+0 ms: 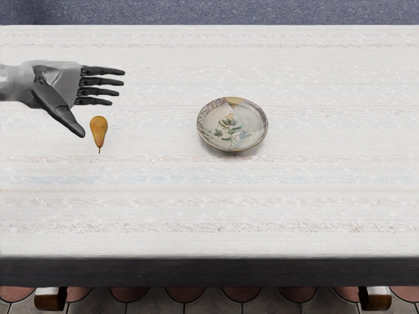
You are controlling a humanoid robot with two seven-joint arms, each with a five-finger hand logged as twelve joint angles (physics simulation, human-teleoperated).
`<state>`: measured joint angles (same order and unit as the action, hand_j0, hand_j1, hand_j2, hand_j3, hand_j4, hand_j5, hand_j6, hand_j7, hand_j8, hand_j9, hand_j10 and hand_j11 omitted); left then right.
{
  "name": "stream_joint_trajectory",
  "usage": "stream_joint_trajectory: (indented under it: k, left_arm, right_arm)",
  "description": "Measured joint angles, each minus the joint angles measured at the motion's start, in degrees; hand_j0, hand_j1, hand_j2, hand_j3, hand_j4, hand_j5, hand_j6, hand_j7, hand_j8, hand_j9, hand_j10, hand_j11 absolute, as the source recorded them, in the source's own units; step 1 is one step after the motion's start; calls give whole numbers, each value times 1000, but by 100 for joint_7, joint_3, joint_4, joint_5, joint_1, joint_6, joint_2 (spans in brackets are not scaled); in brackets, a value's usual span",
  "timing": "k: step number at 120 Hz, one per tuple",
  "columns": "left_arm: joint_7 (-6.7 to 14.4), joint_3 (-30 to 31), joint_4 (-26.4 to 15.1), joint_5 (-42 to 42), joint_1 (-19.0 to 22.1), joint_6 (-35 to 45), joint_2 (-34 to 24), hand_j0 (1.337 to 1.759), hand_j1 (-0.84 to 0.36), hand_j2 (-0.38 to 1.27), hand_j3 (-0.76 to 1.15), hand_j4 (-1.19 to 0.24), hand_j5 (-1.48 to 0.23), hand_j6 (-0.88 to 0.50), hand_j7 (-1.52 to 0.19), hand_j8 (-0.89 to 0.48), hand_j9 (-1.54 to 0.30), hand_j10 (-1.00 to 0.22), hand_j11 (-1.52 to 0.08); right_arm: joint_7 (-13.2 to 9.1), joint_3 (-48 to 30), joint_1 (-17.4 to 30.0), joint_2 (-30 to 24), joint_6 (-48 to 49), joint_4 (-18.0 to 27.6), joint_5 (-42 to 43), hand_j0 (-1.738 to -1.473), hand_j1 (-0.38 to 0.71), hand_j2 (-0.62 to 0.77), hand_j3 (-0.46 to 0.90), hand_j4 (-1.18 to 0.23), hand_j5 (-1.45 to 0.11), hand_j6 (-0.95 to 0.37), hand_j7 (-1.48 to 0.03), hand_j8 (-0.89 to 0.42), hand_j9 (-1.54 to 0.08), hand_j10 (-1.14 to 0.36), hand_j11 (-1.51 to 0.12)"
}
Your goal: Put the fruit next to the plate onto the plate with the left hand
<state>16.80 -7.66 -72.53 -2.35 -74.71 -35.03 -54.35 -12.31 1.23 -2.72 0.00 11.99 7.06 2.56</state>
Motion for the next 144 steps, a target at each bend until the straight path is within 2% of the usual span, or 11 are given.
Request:
stream_joint_trajectory:
  k: [12,26,35,51,62,68,91,108,144]
  left_arm:
    - [269,-9,5,-716,-22,0,201,1658,329,3,0,-18,-22,-18,-22,-18,-22,-18,-22]
    - [437,-9,9,-1665,-157,42,273,1658,329,4,0,-19,-23,-19,-22,-19,-22,-18,-22]
    - [720,-8,10,-2129,-242,253,371,1658,329,3,0,-19,-23,-20,-23,-19,-22,-19,-22]
    - [1306,-2,17,-2436,-226,914,490,1658,328,4,0,-21,-24,-21,-24,-21,-23,-20,-23]
    - [1571,5,46,-2504,-219,1293,639,1658,328,4,0,-22,-24,-22,-24,-22,-24,-21,-24]
    - [1666,35,109,-2547,-203,1515,912,1658,328,4,0,-22,-24,-23,-24,-22,-24,-21,-24]
    - [1795,96,459,-3243,98,2275,1542,1658,327,4,0,-22,-25,-23,-25,-23,-25,-22,-24]
    - [1813,104,797,-3766,194,2876,1690,1658,326,5,0,-24,-27,-25,-27,-25,-26,-24,-26]
    - [1819,119,943,-4432,501,3596,1953,1658,324,6,0,-25,-28,-26,-28,-26,-28,-25,-28]
  right_arm:
    - [0,-4,0,0,-2,-2,-1,-1658,-349,0,0,0,0,0,0,0,0,0,0]
    - [0,-7,0,0,-3,-8,-1,-1658,-349,0,0,0,0,0,0,0,0,0,0]
    - [0,-8,0,0,-4,-10,-1,-1658,-349,0,0,0,0,0,0,0,0,0,0]
    - [0,-8,0,0,-4,-11,-2,-1658,-349,0,0,0,0,0,0,0,0,0,0]
    - [0,-9,0,0,-4,-12,-2,-1658,-349,0,0,0,0,0,0,0,0,0,0]
    - [0,-9,0,0,-4,-12,-2,-1658,-349,0,0,0,0,0,0,0,0,0,0]
    - [0,-9,0,0,-4,-12,-2,-1658,-349,0,0,0,0,0,0,0,0,0,0]
    - [0,-9,0,0,-4,-14,-1,-1658,-349,0,0,0,0,0,0,0,0,0,0]
    - [0,-9,0,0,-4,-20,1,-1658,-349,0,0,0,0,0,0,0,0,0,0]
